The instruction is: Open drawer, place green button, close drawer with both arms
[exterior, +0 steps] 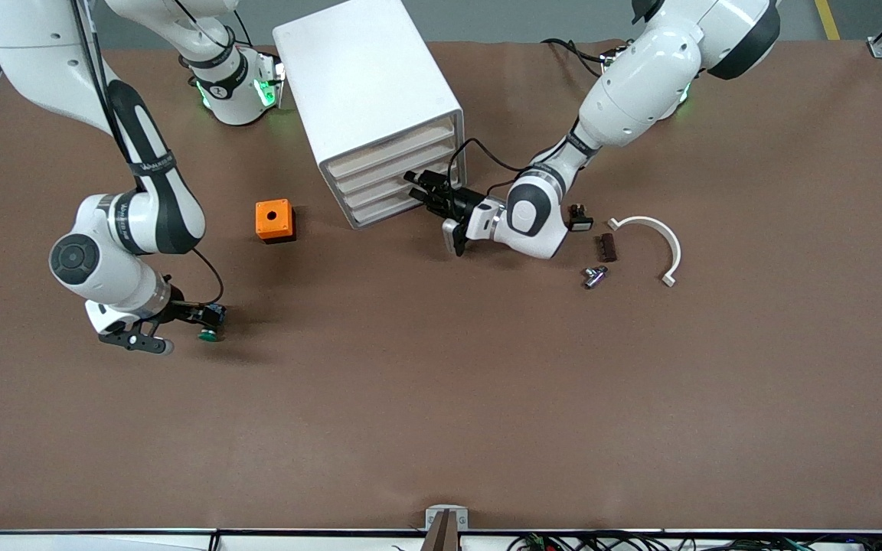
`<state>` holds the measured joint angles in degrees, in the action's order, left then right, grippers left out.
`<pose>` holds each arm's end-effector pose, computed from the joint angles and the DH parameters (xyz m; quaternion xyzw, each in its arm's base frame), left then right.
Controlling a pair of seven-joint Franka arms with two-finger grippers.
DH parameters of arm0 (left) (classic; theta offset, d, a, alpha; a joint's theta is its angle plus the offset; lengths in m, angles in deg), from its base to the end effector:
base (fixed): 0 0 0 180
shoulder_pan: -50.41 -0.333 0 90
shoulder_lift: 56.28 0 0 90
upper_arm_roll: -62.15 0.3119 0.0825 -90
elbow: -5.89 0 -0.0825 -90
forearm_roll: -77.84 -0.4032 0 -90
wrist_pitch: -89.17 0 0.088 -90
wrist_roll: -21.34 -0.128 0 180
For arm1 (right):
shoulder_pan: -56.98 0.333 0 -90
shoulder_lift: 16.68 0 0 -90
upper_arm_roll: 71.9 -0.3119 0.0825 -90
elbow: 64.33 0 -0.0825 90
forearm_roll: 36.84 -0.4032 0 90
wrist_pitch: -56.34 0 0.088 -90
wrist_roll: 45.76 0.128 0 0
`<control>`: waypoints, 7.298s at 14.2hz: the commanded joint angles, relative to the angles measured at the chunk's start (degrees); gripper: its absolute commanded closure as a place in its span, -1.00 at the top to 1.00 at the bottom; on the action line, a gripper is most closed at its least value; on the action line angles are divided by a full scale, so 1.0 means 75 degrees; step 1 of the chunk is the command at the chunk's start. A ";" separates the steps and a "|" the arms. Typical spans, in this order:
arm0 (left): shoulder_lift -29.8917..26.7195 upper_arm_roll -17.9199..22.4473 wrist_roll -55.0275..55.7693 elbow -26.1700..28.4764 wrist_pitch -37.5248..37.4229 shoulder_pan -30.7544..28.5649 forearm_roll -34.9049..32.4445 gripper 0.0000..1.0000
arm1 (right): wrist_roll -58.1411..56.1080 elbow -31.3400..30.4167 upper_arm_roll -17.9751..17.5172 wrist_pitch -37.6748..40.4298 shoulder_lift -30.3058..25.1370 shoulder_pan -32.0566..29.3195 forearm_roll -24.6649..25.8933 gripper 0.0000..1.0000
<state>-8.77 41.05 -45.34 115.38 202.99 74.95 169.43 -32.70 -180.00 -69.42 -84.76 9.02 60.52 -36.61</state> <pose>0.3542 -0.4889 0.0752 0.7191 -0.1812 -0.1598 0.6516 0.6131 0.0112 0.1866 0.9948 -0.1009 -0.0008 0.0108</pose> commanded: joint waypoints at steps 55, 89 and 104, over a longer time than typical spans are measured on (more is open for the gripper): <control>-0.0265 0.1114 0.5394 -0.2525 -0.0444 -0.1561 -0.4403 1.00 | 0.6809 0.2648 -0.0050 0.6181 -0.1119 0.4107 -0.0018 -0.53; -0.0394 0.1559 1.2908 -0.4626 -0.0704 -0.1117 -1.1977 1.00 | 1.1290 0.2509 -0.0050 0.2818 0.0663 0.6277 -0.2069 -0.31; -0.0359 0.1501 1.5977 -0.4520 0.0022 0.0254 -1.2598 1.00 | 1.0133 0.4641 0.0032 0.6658 -0.0389 0.4921 -0.1975 1.00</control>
<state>-11.19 52.25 71.14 80.90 201.84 75.68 76.32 47.45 -145.69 -68.54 -38.55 9.51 100.49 -51.20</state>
